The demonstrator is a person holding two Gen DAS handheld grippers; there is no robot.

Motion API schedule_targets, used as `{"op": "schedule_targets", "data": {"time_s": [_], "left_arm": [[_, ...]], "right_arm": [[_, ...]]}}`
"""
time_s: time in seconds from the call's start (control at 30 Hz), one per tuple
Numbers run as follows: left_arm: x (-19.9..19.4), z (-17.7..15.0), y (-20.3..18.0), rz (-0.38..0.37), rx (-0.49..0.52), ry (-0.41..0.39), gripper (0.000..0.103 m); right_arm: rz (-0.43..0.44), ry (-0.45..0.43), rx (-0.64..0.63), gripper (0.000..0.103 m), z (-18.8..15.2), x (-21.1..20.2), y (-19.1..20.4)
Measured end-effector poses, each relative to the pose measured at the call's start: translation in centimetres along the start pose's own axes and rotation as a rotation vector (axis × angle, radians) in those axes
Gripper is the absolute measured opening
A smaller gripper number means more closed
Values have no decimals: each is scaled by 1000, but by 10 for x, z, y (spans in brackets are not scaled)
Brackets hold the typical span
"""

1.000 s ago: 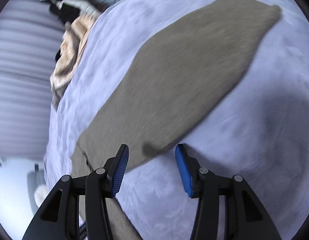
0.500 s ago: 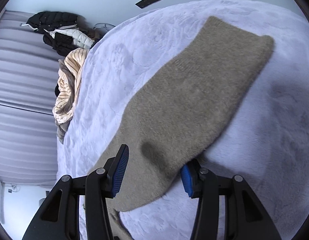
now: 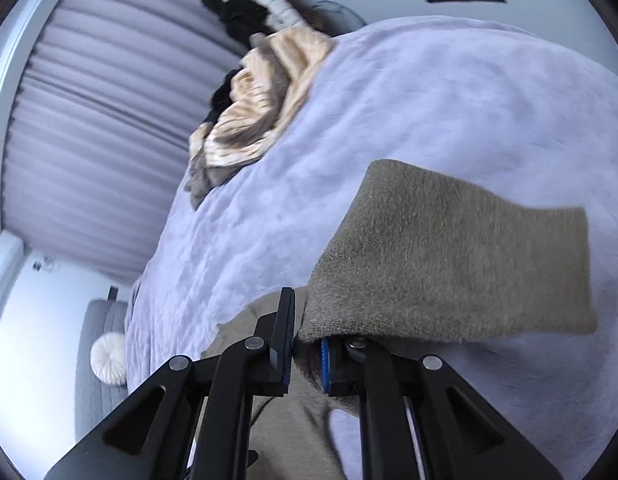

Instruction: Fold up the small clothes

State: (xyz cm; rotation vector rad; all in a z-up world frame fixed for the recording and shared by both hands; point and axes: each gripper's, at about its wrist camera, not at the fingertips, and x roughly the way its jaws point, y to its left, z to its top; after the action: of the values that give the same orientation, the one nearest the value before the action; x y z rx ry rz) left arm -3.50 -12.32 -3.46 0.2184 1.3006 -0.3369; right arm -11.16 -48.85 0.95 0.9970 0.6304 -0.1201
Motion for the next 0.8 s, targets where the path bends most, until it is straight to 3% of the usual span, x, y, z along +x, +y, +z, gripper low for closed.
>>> {"op": "schedule_targets", "data": {"time_s": [0.2, 0.37, 0.5, 0.63, 0.73, 0.8], "left_arm": [[-11, 0, 64, 41, -110, -33, 73], [-12, -13, 117, 83, -179, -39, 73], [-10, -22, 151, 99, -251, -31, 73], [-4, -22, 164, 84, -269, -42, 73], [-2, -16, 170, 29, -273, -65, 73], [-1, -11, 173, -19, -281, -85, 73]], "right_arm": [[91, 123, -281, 11, -30, 71, 107], [128, 306, -531, 11, -105, 136, 177], [71, 494, -643, 11, -172, 188, 188], [-41, 633, -571, 22, -200, 221, 159], [-6, 615, -430, 51, -193, 212, 136], [-4, 554, -341, 53, -184, 198, 126]]}}
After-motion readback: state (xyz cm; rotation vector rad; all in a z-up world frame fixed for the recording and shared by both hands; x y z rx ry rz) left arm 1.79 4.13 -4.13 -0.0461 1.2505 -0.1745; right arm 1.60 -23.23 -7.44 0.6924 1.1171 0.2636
